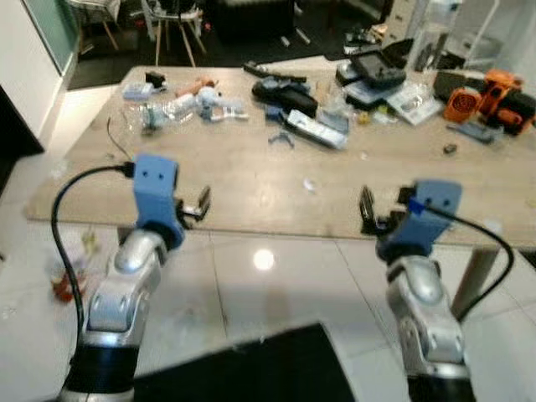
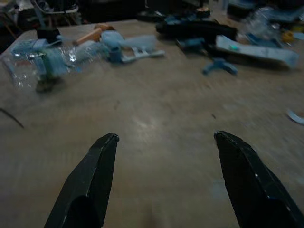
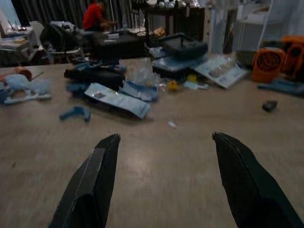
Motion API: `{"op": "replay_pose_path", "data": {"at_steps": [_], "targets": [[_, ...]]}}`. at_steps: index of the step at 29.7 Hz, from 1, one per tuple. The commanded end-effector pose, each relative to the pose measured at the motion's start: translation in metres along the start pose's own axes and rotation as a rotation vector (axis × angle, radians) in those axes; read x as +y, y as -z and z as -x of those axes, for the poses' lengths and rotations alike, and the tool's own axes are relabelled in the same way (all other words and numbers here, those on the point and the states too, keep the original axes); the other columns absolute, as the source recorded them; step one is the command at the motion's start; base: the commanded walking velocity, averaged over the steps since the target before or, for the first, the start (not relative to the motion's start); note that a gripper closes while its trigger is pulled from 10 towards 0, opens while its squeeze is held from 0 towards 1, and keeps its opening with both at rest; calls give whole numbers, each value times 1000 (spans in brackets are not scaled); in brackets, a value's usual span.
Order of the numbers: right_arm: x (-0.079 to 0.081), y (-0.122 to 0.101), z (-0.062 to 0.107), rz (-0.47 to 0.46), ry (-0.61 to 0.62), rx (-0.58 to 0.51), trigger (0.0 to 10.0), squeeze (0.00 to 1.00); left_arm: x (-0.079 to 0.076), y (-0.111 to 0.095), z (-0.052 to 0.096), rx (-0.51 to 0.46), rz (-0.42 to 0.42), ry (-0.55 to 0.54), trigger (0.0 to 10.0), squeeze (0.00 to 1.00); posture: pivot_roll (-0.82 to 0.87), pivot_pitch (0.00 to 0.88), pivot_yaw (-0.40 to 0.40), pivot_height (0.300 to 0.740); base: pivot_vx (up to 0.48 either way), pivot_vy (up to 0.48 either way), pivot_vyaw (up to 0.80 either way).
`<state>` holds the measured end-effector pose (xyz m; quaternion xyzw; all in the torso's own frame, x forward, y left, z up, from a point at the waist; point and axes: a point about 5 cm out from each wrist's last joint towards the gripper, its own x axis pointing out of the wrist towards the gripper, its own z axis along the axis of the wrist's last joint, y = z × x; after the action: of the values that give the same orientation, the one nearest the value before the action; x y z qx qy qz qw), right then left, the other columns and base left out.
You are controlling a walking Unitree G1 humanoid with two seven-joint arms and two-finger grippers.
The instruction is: Picking trash to rubbish bin
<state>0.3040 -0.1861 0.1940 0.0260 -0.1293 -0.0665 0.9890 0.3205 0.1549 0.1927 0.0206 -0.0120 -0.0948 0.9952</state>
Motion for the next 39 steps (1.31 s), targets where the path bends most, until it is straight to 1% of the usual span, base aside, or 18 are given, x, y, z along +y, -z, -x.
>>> {"op": "replay_pose_path", "data": {"at_steps": [1, 10, 27, 30, 35, 39], "targets": [[5, 2, 2, -15, -18, 12, 10000, 0, 5, 5, 2, 22, 4, -18, 10000, 0, -28, 152, 51, 740, 469, 0, 0], [9, 6, 2, -15, -39, 31, 10000, 0, 5, 8, 2, 33, 2, -15, 10000, 0, -26, 156, 56, 740, 469, 0, 0], [10, 12, 4, -16, -62, 66, 10000, 0, 5, 10, 3, 37, -3, -13, 10000, 0, -25, 161, 55, 740, 467, 0, 0], [11, 12, 4, -17, -68, 71, 10000, 0, 5, 10, 3, 32, -2, -20, 10000, 0, -24, 161, 56, 740, 0, 0, 0], [11, 14, 4, -13, -81, 85, 10000, 0, 4, 10, 4, 30, -18, 3, 10000, 0, -25, 161, 56, 740, 0, 0, 0], [8, 14, 2, -5, -84, 92, 10000, 0, 4, 9, 4, 27, -36, 13, 10000, 0, -24, 159, 56, 740, 0, 0, 0]]}}
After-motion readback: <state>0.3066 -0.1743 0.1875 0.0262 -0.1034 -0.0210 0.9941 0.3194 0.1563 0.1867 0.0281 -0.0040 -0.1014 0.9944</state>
